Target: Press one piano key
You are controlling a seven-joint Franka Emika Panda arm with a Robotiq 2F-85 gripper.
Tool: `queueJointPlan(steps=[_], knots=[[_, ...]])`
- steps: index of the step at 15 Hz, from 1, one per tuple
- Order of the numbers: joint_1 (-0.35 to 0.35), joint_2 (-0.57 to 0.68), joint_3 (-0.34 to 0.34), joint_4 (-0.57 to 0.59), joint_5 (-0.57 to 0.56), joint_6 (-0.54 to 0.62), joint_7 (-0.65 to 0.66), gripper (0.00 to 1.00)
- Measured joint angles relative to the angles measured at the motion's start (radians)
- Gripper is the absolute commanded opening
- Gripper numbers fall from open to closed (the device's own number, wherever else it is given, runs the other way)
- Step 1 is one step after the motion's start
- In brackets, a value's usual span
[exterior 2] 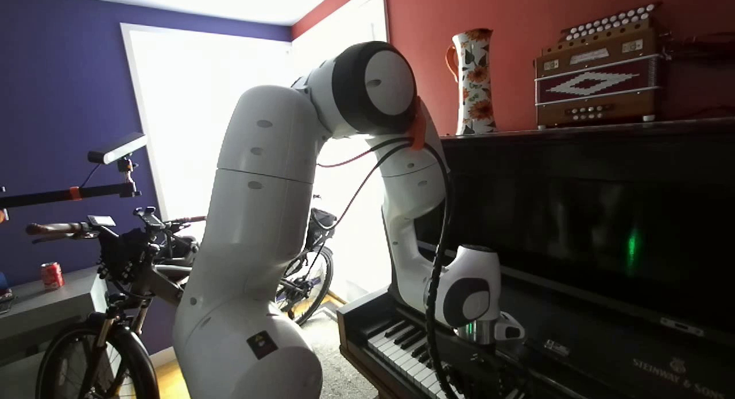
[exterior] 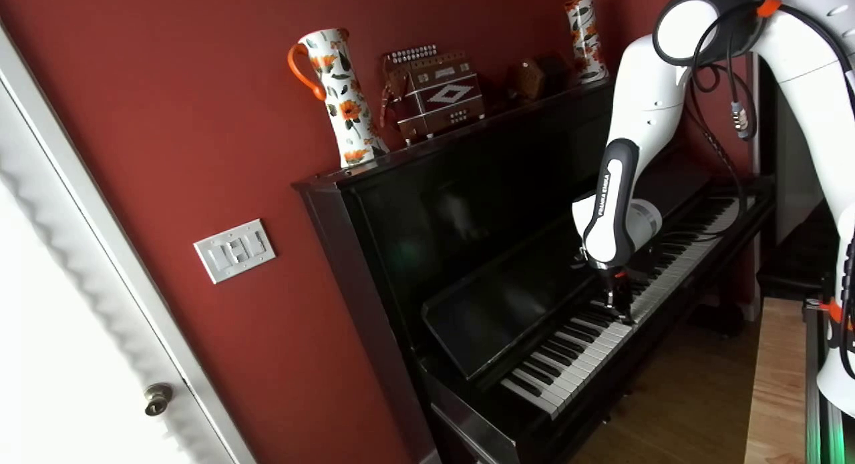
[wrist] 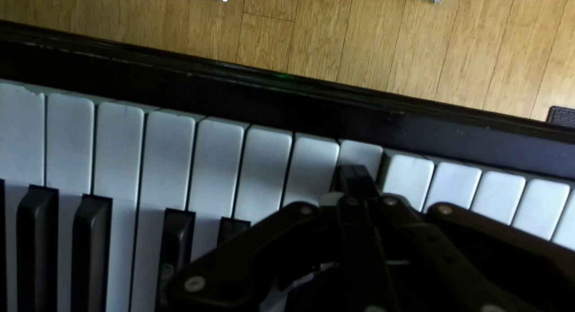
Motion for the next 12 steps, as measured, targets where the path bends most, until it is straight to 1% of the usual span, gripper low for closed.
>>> queueJointPlan(steps=[8, 12], knots=[[-0.032, 0.005, 0.026, 0.003, 0.009, 0.0, -0.023, 0.0], [-0.035, 0.004, 0.028, 0.003, 0.009, 0.0, -0.025, 0.0]])
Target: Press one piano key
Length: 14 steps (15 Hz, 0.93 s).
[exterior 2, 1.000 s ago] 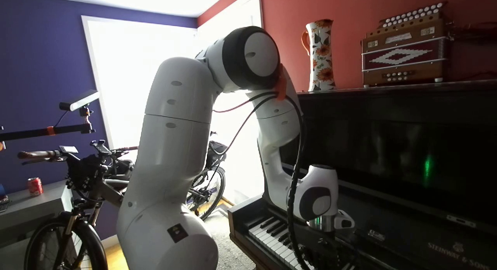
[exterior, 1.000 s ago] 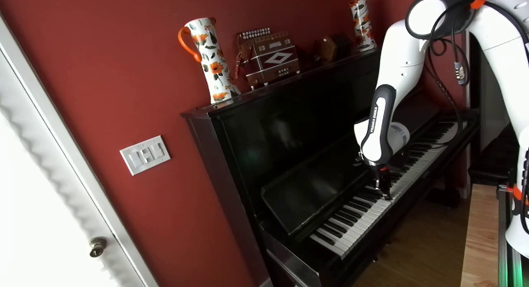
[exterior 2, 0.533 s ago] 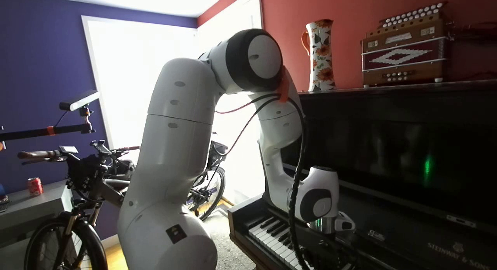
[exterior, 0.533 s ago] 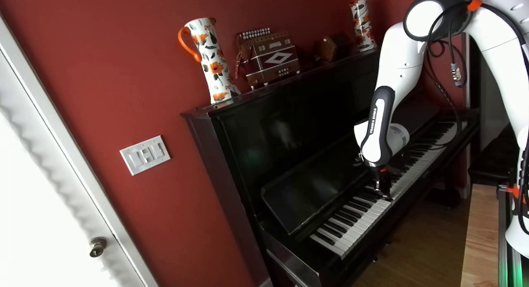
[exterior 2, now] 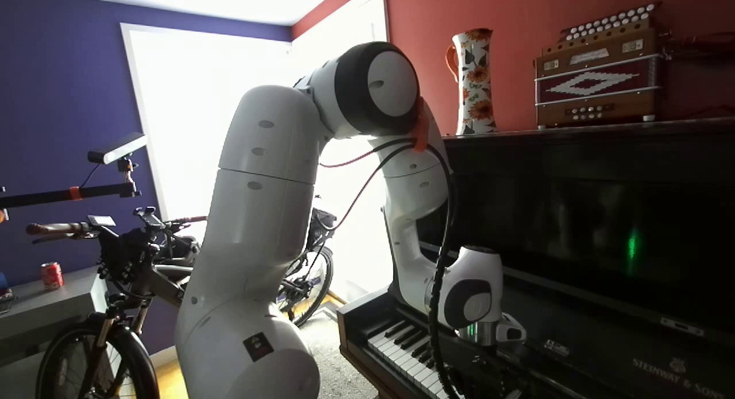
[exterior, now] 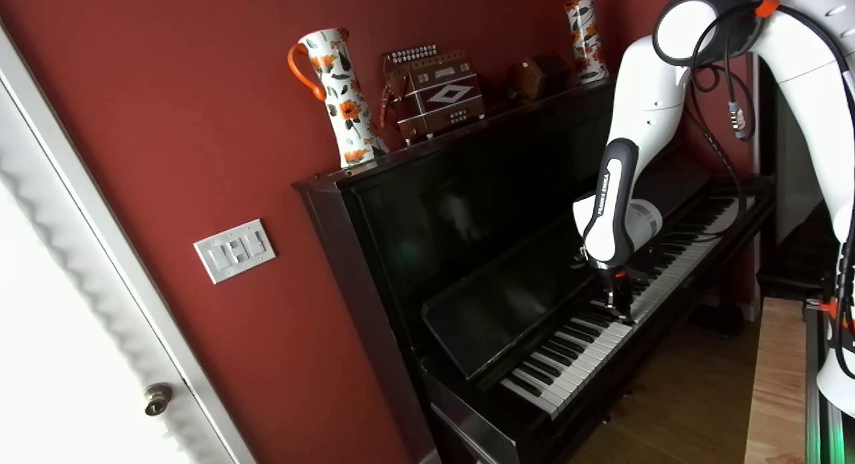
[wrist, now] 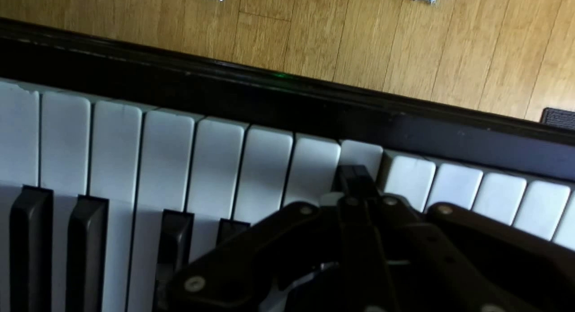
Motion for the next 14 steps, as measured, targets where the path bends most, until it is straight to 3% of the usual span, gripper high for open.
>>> queueJointPlan(steps=[14], knots=[[-0.001, -0.036, -0.003, -0.002, 0.0, 0.0, 0.0, 0.0]])
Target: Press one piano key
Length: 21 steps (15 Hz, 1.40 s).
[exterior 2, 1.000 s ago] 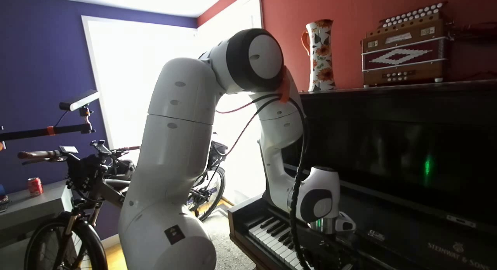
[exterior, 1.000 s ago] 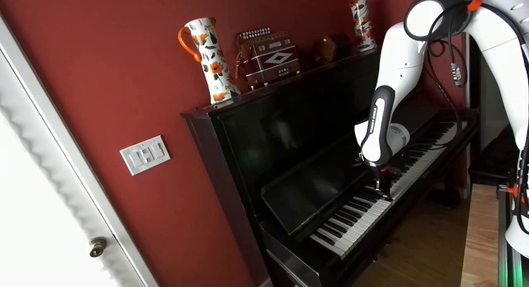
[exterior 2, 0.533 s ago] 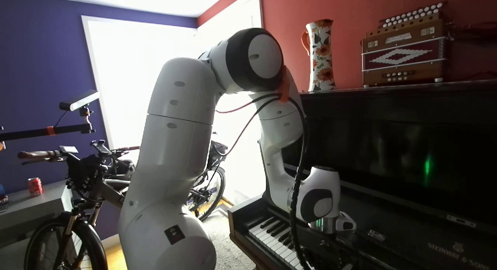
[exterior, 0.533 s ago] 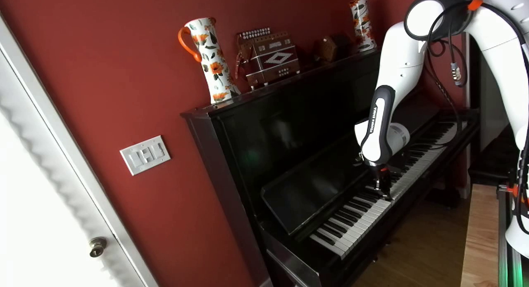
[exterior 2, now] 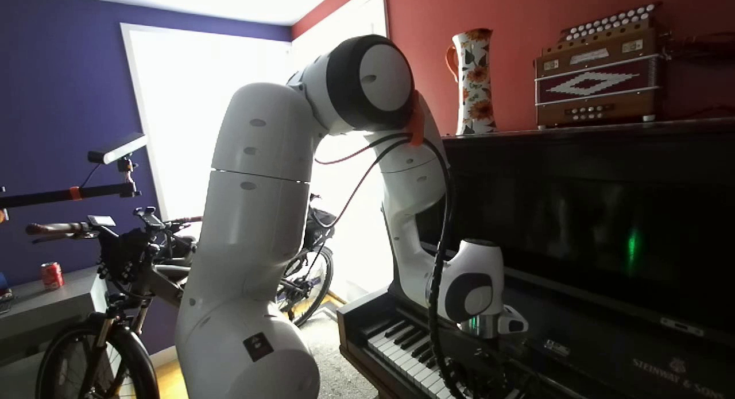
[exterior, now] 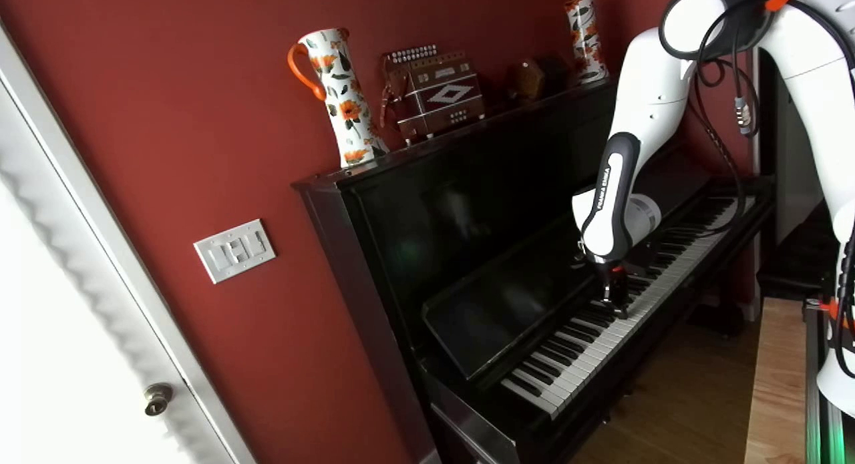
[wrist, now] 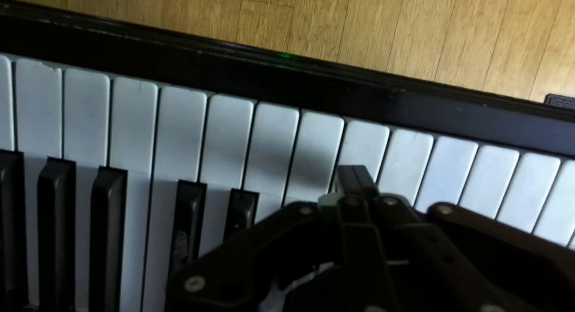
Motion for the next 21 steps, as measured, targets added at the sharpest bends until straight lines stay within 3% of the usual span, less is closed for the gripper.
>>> queueJointPlan(steps=[3, 4, 5, 8, 16, 21], knots=[[0.0, -0.017, 0.0, -0.004, 0.0, 0.0, 0.0, 0.0], [0.0, -0.024, -0.001, -0.006, 0.0, 0.0, 0.0, 0.05], [0.0, -0.03, -0.002, -0.008, 0.0, 0.0, 0.0, 0.28], [0.0, -0.054, -0.005, -0.015, 0.0, 0.0, 0.0, 0.39], [0.0, -0.131, -0.005, -0.038, 0.0, -0.009, -0.007, 0.99], [0.001, -0.193, -0.005, -0.048, 0.0, -0.039, -0.009, 1.0]])
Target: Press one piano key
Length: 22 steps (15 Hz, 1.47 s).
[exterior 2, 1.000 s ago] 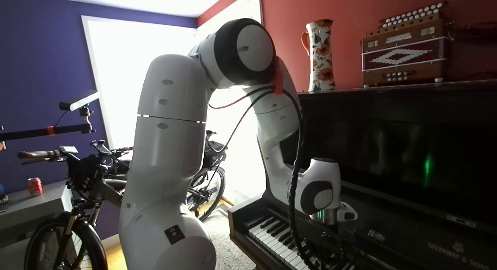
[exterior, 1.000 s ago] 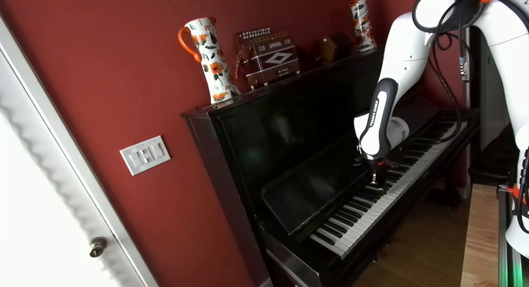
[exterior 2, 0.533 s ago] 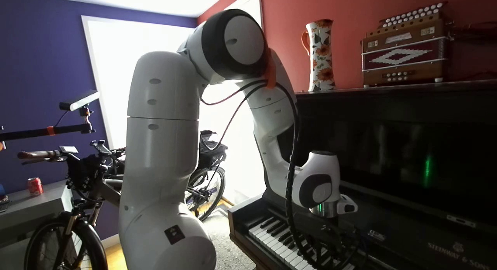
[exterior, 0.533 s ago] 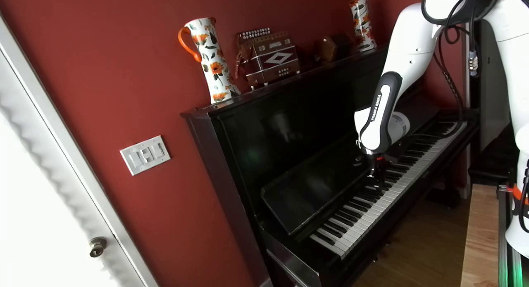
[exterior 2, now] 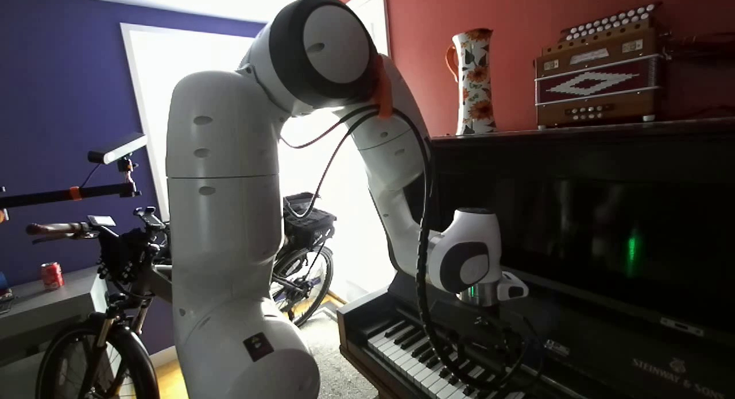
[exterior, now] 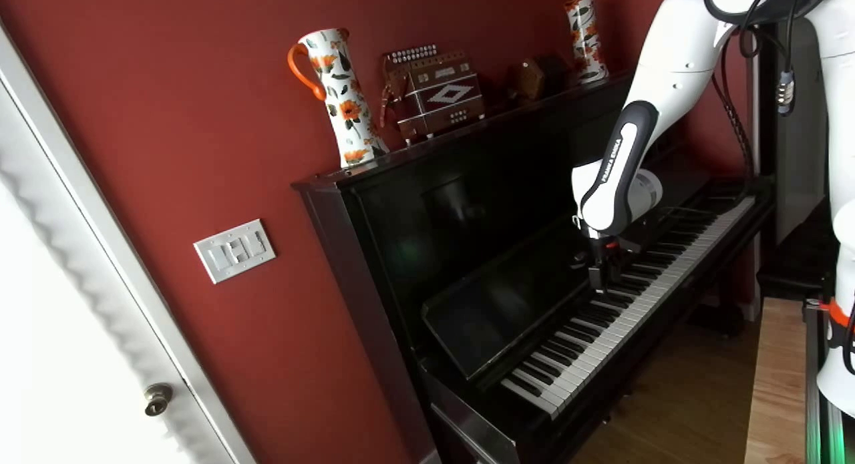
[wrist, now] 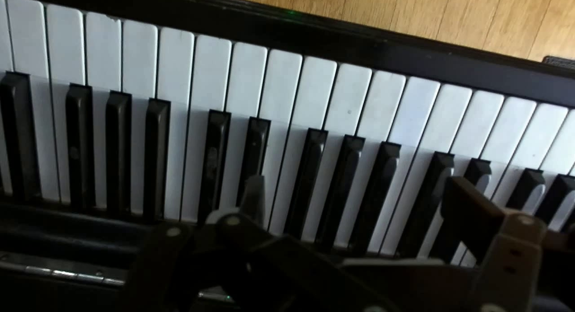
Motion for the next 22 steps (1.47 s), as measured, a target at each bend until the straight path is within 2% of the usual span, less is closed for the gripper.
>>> queueJointPlan(steps=[6, 11, 15, 22], knots=[[0.01, -0.151, 0.0, -0.039, -0.032, -0.031, 0.016, 1.0], [0.01, -0.313, 0.002, -0.081, -0.131, -0.063, 0.11, 1.0], [0.01, -0.423, 0.014, -0.112, -0.15, -0.091, 0.154, 1.0], [0.01, -0.509, 0.027, -0.14, -0.15, -0.115, 0.188, 1.0]])
